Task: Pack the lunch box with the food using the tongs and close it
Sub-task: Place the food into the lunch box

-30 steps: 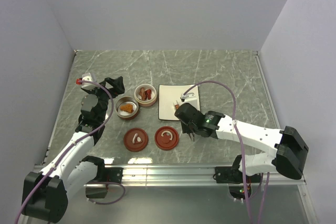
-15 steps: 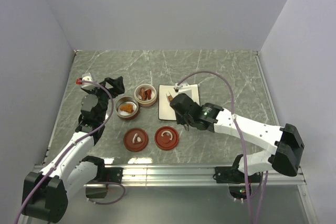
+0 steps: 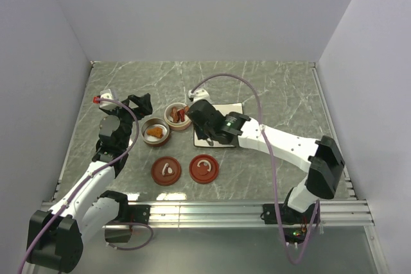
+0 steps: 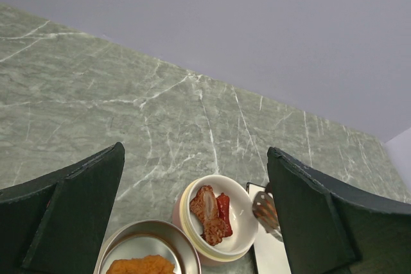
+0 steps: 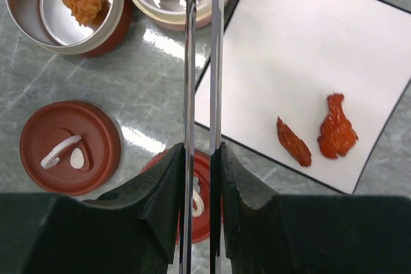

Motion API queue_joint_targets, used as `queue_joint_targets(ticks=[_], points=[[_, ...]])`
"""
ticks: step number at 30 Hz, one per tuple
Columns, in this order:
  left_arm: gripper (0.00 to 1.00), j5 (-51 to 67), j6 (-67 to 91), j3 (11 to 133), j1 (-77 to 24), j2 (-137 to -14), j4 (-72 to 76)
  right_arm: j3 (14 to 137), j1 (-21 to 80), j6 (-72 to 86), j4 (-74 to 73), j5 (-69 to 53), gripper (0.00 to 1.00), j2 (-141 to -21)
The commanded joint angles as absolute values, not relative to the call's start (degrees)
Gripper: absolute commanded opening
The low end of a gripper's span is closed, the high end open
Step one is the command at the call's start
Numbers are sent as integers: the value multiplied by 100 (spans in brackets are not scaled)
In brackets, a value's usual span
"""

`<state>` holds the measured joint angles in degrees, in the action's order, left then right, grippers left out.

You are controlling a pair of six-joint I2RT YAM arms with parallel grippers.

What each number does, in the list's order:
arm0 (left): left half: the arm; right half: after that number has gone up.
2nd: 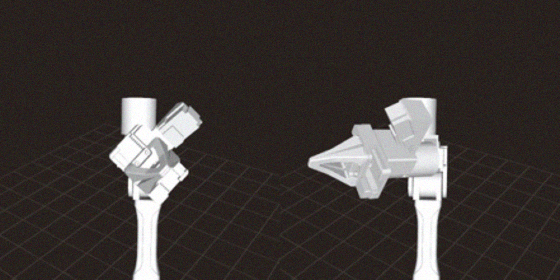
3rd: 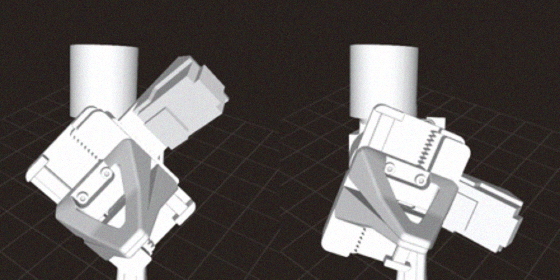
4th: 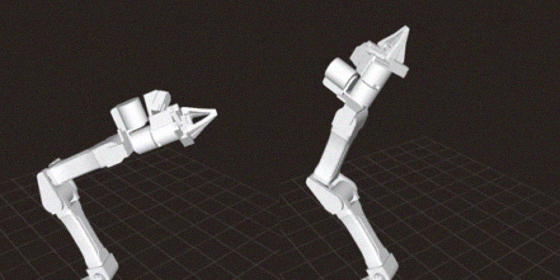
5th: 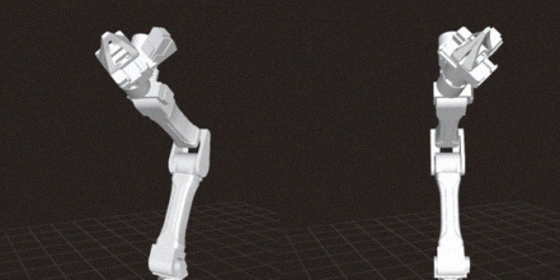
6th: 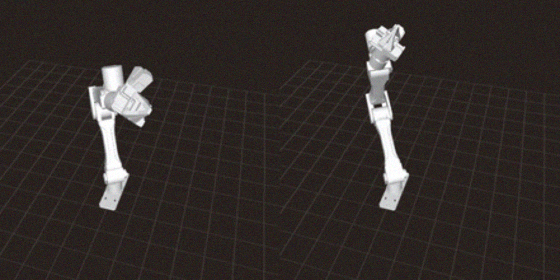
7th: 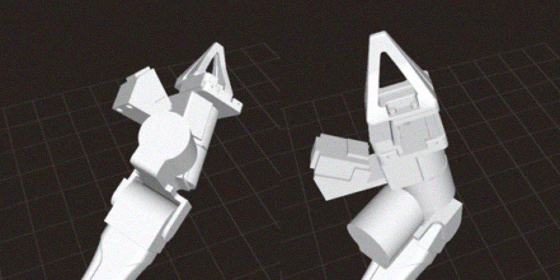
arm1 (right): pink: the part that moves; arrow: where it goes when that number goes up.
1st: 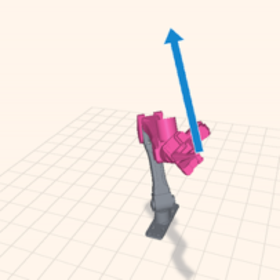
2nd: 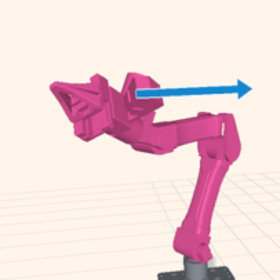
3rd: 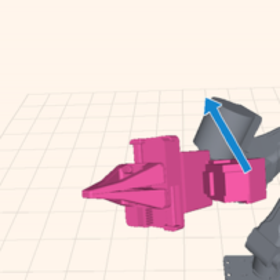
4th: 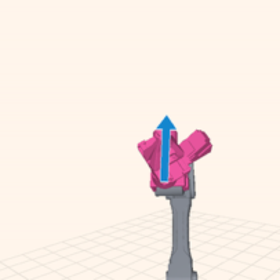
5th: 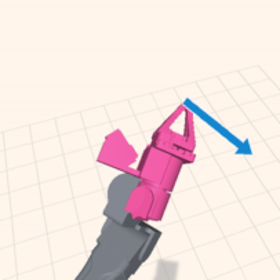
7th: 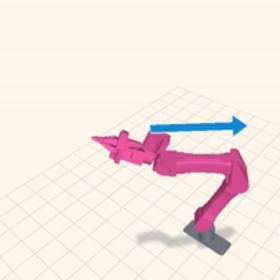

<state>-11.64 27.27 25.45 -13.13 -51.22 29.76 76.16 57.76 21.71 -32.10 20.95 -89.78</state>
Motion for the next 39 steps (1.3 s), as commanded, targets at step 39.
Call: queue_joint_targets(ticks=[39], points=[[99, -1151, 2742, 2602, -1283, -5247, 3270, 7657, 5643, 2117, -3085, 2452, 55, -8764]])
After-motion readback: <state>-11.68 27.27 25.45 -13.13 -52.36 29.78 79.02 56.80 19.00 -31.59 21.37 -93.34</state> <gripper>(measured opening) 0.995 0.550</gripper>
